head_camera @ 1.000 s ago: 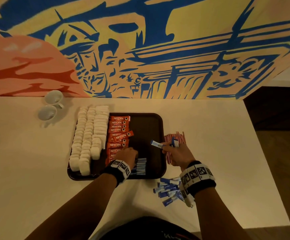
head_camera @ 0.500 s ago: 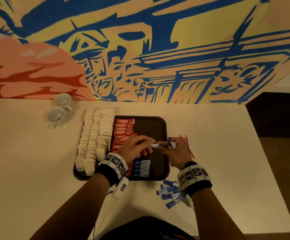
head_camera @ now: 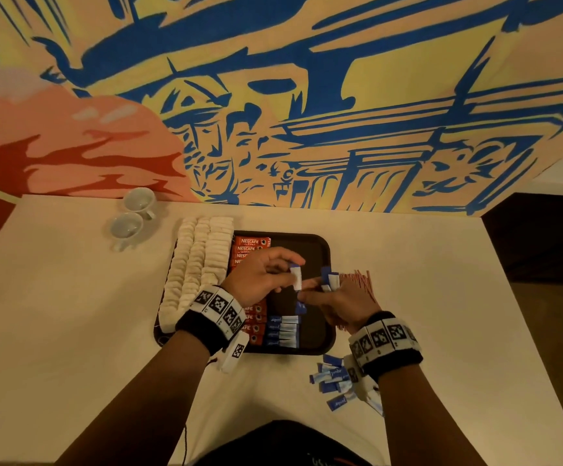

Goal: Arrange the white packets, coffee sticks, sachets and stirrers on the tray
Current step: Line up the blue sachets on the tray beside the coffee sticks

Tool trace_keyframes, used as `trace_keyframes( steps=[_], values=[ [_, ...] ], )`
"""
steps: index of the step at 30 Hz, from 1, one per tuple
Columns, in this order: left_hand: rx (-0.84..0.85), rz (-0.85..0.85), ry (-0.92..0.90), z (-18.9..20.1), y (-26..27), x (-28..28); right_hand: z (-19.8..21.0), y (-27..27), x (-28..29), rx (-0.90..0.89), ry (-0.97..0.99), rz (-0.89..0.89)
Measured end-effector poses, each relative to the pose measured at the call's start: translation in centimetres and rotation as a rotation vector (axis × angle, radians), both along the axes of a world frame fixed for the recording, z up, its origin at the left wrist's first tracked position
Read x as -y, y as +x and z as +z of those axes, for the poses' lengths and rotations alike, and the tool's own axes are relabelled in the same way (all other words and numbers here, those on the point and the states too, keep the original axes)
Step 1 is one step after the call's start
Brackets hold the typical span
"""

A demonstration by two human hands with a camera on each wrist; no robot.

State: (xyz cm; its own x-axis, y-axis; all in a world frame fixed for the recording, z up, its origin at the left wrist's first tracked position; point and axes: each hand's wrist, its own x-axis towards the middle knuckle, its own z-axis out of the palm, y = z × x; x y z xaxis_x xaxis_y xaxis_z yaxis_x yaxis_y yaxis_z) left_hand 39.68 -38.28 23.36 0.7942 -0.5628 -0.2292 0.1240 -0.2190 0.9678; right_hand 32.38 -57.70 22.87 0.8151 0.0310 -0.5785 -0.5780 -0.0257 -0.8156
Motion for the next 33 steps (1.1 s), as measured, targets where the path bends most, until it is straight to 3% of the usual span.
trace_keyframes(
  steps=[6, 11, 14, 16, 21, 23, 27, 33],
  values=[
    [-0.011, 0.121, 0.005, 0.5, -0.8, -1.3, 0.7, 0.3, -1.4, -0.002, 0.109, -0.109],
    [-0.067, 0.015, 0.032, 1.3, -2.0, -3.3, 1.0, -0.3, -3.0, 0.045, 0.164, -0.181],
    [-0.081, 0.049, 0.025, 1.4, -2.4, -4.2, 1.1, -0.9, -4.3, 0.078, 0.198, -0.202],
    [0.009, 0.091, 0.051, 1.4, -2.6, -4.5, 1.7, -1.1, -4.8, 0.070, 0.201, -0.188],
    [0.575, 0.063, 0.301, 2.2, -3.1, -6.6, 2.6, -1.5, -6.0, 0.028, 0.219, -0.226],
    [0.632, 0.056, 0.249, 2.3, -3.2, -7.6, 3.1, -1.8, -6.7, 0.071, 0.156, -0.220],
    [0.323, 0.177, 0.025, 2.5, -3.5, -9.7, 4.5, -2.4, -7.9, 0.159, -0.039, -0.183],
    [0.052, 0.136, -0.118, 3.0, -3.8, -11.9, 5.9, -3.4, -10.0, 0.287, -0.175, -0.072]
  ],
)
